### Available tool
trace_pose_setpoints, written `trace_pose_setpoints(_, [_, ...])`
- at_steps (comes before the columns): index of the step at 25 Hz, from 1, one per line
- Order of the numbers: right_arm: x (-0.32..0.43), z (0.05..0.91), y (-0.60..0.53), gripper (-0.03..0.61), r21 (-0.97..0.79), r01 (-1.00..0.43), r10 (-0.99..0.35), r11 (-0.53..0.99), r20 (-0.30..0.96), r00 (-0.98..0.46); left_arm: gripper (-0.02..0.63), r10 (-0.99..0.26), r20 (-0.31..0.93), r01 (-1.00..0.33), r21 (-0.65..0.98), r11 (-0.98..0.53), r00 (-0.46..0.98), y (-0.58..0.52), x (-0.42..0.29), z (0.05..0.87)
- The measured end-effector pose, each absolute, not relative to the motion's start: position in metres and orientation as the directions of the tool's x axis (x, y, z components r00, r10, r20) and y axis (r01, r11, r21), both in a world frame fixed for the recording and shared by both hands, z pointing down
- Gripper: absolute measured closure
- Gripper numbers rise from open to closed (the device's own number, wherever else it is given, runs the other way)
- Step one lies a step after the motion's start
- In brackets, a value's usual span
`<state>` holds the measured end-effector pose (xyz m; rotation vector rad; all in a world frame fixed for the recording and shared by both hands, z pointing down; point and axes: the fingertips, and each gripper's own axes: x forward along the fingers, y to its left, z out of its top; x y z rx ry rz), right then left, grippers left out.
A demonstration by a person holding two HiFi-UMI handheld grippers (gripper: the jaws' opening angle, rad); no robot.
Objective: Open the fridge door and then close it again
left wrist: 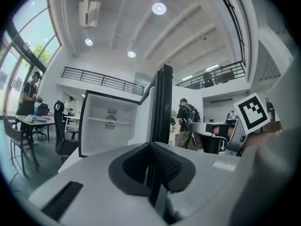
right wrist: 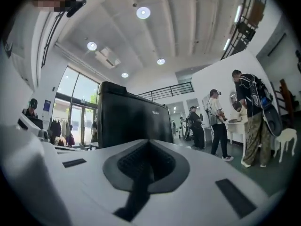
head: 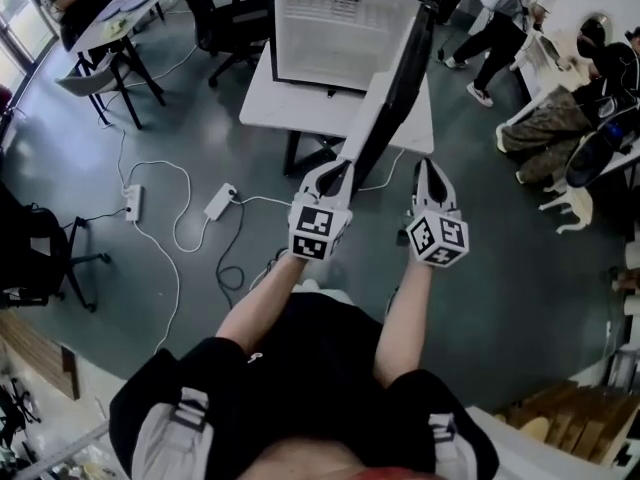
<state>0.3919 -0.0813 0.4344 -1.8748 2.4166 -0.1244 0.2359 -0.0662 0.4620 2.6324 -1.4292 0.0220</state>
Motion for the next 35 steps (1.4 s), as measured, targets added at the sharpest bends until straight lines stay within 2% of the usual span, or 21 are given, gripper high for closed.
trace_pose_setpoints(5, [0.389,0.439,-0.08,0.584,-0.11,-0.957,-0.963,0.269,-0.016,-0.269,0.612,-0.817,0.094,-0.822,0.114,-0.559,0.569,-0.059,0.25,0.474])
trace_pose_setpoints(7, [0.385,0.435,-0.081,0.584,-0.104,-0.95,-0.956,0.293,-0.019,-0.293,0.541,-0.8,0.109,-0.808,0.092,-0.583,0.59,-0.056,0.26,0.479])
trace_pose_setpoints(10, [0.372,0.423,-0.087,0.584,-0.065,-0.933,-0.935,0.355,-0.025,-0.354,0.497,-0.79,0.134,-0.8,0.06,-0.597,0.599,-0.058,0.271,0.485])
trace_pose_setpoints(13, [0.351,0.409,-0.095,0.584,-0.016,-0.903,-0.903,0.429,-0.049,-0.428,0.497,-0.796,0.138,-0.807,0.047,-0.589,0.589,-0.067,0.274,0.487])
trace_pose_setpoints(17, [0.338,0.396,-0.108,0.584,-0.111,-0.875,-0.881,0.47,-0.122,-0.458,0.496,-0.802,0.128,-0.811,0.033,-0.584,0.583,-0.074,0.275,0.484])
trace_pose_setpoints(29, [0.314,0.373,-0.135,0.586,-0.17,-0.795,-0.802,0.582,-0.28,-0.527,0.485,-0.778,0.071,-0.782,0.06,-0.621,0.624,-0.083,0.26,0.476])
trace_pose_setpoints(35, [0.262,0.375,-0.155,0.586,-0.122,-0.766,-0.766,0.631,-0.254,-0.59,0.492,-0.836,0.079,-0.84,0.054,-0.54,0.543,-0.117,0.205,0.478])
